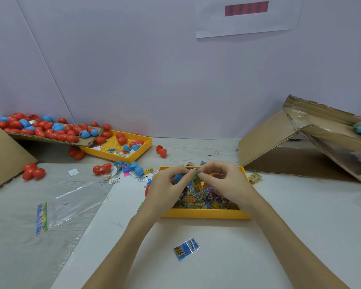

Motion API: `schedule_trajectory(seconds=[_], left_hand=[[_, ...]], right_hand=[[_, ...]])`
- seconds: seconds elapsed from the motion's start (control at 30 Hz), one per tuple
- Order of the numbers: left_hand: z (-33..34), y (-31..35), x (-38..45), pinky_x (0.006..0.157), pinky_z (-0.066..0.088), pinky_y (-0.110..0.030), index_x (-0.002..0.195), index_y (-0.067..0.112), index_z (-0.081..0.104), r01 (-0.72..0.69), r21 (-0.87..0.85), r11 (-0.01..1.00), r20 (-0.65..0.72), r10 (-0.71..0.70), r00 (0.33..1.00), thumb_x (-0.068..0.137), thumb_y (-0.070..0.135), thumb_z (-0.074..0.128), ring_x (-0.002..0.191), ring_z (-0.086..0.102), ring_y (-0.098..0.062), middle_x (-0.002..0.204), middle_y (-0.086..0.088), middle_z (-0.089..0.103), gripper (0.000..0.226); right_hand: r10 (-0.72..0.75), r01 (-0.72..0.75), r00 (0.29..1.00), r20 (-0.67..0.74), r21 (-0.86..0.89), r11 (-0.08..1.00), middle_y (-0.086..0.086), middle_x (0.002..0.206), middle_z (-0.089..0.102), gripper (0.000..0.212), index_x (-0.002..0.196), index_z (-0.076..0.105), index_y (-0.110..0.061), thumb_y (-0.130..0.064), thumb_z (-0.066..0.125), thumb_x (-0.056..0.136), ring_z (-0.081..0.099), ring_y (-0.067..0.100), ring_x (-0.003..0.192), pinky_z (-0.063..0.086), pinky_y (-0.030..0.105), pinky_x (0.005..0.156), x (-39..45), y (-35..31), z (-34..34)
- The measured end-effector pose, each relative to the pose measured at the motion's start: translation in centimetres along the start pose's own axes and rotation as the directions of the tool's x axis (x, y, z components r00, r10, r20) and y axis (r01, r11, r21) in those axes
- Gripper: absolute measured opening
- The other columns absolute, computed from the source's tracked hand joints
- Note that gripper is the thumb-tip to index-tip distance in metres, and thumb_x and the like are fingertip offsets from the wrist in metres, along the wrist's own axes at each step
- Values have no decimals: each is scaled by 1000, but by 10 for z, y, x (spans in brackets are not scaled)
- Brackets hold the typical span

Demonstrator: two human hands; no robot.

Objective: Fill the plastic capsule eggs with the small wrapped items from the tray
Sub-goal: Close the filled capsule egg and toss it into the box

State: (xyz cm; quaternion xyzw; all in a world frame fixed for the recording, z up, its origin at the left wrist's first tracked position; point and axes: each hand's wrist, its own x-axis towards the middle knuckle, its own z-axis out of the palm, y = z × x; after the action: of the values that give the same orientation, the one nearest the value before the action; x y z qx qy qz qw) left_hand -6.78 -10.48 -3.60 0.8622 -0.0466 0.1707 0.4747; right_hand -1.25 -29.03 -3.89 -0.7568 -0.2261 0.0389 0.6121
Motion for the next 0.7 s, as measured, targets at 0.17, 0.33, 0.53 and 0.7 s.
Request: schedule_trajectory(seconds=[0.17,0.33,0.53,0.7], left_hand=[[-1,2,-1,58,52,-15,97,36,70,32,-77,996,6,-31,999,95,41,64,63,65,-2,76,14,68,8],[-7,3,2,72,53,-12,124,35,64,95,-267,959,84,-75,994,102,21,59,82,71,-3,86,2,75,27],[-2,0,1,86,61,-34,121,24,55,47,-143,989,-6,-49,999,99,24,65,94,72,-8,109,8,69,24],[-2,2,2,89,60,-34,117,24,58,44,-131,990,46,-38,998,98,29,64,97,71,-5,106,7,73,21]], right_hand=[[63,-57,996,-57,109,992,2,89,78,4,98,73,-17,-15,72,95,71,15,65,46,15,48,1,1,-2],[87,-79,991,-104,85,993,0,82,76,3,99,72,-17,-19,70,97,74,20,67,45,19,44,1,1,-1],[99,-96,987,-129,29,995,-2,67,70,15,87,74,-20,-32,70,96,70,15,61,44,18,45,0,1,1],[89,-85,990,-109,41,996,0,65,68,16,88,75,-20,-32,69,97,62,10,52,43,17,45,0,1,1]])
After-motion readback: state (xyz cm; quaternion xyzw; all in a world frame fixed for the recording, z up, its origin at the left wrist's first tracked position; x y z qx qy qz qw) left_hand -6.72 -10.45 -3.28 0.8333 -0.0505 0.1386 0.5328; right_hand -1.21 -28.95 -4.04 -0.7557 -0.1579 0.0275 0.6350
